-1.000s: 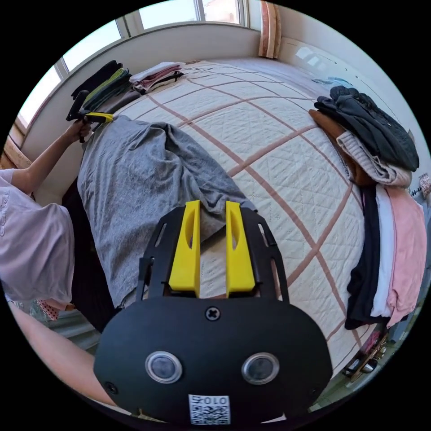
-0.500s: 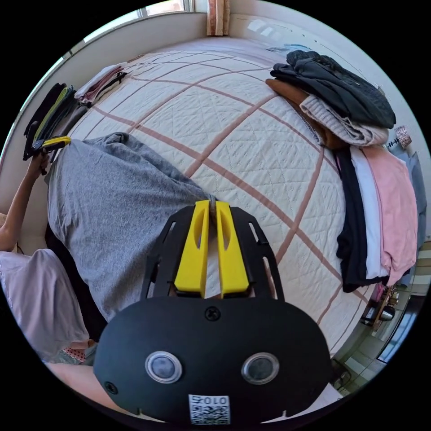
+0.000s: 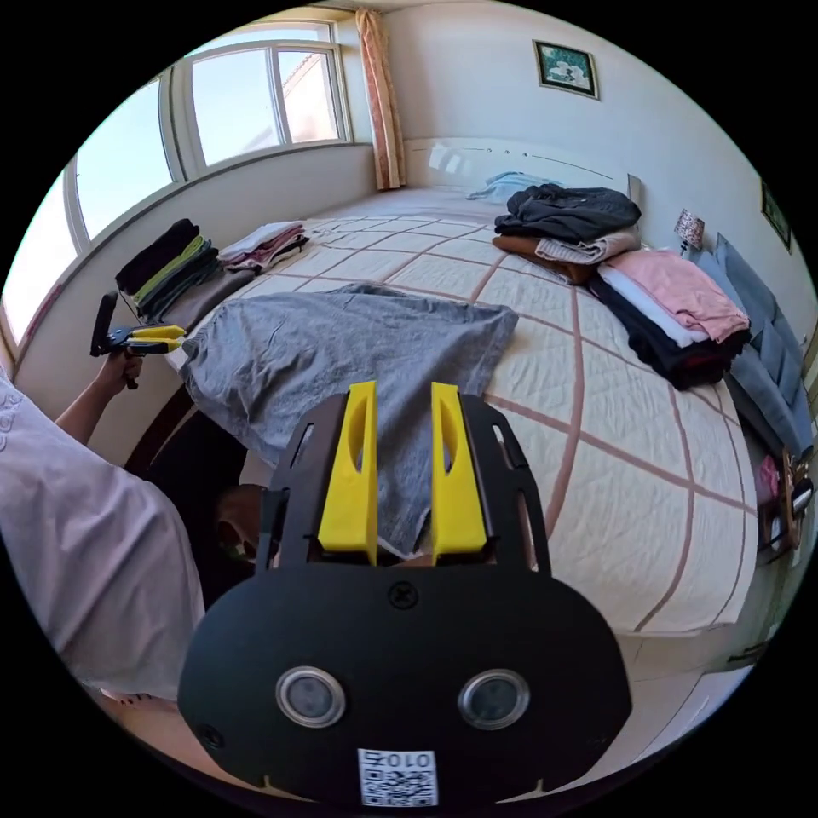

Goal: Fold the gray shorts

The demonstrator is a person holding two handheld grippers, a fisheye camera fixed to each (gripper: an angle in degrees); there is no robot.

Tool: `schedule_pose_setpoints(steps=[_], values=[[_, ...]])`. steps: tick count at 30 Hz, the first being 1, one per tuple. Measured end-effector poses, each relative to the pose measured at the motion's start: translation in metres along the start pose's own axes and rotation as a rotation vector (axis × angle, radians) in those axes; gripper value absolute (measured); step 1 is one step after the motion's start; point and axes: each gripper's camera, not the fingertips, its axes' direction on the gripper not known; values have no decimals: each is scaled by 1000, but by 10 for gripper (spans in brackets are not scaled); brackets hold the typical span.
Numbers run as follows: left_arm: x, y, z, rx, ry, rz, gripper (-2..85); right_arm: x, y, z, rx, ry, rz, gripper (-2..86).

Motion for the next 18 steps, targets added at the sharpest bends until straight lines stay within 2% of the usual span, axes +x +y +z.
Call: schedule_pose_setpoints(steps=[7,12,16,18], values=[[11,14,17,61,36,44,85,-15,48,-1,-131,59,71,95],[18,10,18,112,62,102,35,-34,48,-5,-145,63,-39,126],[7,6,15,96,169,96,10,-50,38,7,-181,115,-126,147],[-4,5,6,92,254,81,6,-54,33,18,-229,147,-150,131]])
